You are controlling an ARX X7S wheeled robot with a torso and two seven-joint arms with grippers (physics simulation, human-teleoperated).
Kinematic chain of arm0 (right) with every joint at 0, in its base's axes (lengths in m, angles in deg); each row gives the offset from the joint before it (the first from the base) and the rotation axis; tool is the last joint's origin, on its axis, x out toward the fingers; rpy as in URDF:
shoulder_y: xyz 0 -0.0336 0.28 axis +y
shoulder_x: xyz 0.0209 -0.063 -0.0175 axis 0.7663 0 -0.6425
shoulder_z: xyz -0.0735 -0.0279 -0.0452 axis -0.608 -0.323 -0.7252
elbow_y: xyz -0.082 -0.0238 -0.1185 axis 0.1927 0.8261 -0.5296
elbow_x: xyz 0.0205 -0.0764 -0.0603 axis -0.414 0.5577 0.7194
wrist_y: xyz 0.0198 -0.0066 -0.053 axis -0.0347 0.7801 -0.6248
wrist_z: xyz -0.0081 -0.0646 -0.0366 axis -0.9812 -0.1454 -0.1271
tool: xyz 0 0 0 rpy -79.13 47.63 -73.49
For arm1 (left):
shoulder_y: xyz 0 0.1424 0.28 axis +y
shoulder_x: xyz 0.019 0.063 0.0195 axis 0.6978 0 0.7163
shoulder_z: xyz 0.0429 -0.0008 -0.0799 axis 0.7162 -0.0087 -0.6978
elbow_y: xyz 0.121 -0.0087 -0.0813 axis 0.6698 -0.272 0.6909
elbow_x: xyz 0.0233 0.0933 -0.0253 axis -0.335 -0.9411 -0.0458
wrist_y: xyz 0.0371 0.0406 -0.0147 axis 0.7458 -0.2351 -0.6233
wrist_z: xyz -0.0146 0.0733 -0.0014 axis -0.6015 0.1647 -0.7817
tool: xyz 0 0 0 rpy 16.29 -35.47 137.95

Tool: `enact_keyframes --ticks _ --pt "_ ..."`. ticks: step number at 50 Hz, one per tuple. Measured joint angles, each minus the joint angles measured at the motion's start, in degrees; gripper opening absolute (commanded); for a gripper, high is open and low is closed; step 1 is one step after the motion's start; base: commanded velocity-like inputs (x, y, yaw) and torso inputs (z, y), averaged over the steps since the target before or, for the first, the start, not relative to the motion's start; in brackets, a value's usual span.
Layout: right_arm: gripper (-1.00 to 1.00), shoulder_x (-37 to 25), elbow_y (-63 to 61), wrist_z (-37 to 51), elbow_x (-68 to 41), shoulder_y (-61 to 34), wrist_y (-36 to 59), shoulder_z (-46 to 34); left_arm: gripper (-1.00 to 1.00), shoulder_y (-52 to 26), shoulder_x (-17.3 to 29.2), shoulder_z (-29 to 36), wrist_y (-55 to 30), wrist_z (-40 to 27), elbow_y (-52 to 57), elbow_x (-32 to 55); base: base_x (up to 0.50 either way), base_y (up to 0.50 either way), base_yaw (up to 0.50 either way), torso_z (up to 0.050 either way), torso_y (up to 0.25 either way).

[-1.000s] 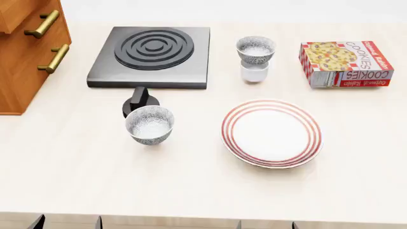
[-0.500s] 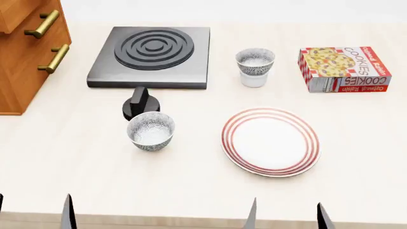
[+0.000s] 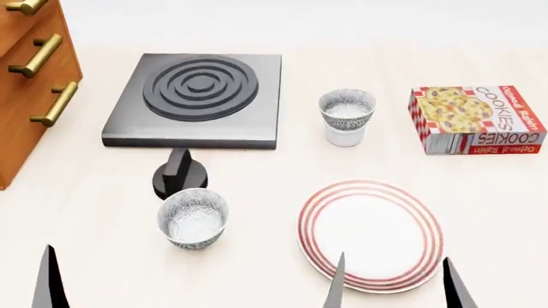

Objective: Pick the akita bowl on the ramekin and place it on the plate.

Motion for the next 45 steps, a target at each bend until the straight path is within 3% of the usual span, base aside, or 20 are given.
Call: enact_keyframes --ticks 8,33,45 --pt "1.0 -0.8 -0.5 0.9 1.1 0.0 0.5 -1.0 1.0 0.1 0.6 0.6 -0.8 -0.7 0.6 0.7 0.5 0.0 0.0 0.004 0.0" --pt "1.0 -2.5 -0.5 2.7 1.5 0.0 0.5 -2.8 1.0 0.1 2.3 1.0 -1.8 -1.9 1.7 3.8 0.5 0.0 0.0 0.05 0.0" --pt "1.0 -3.2 0.9 1.7 -0.8 1.3 -5.3 -3.2 1.0 0.2 3.0 1.4 -1.8 -2.6 1.8 4.1 0.0 0.0 0.0 0.05 0.0"
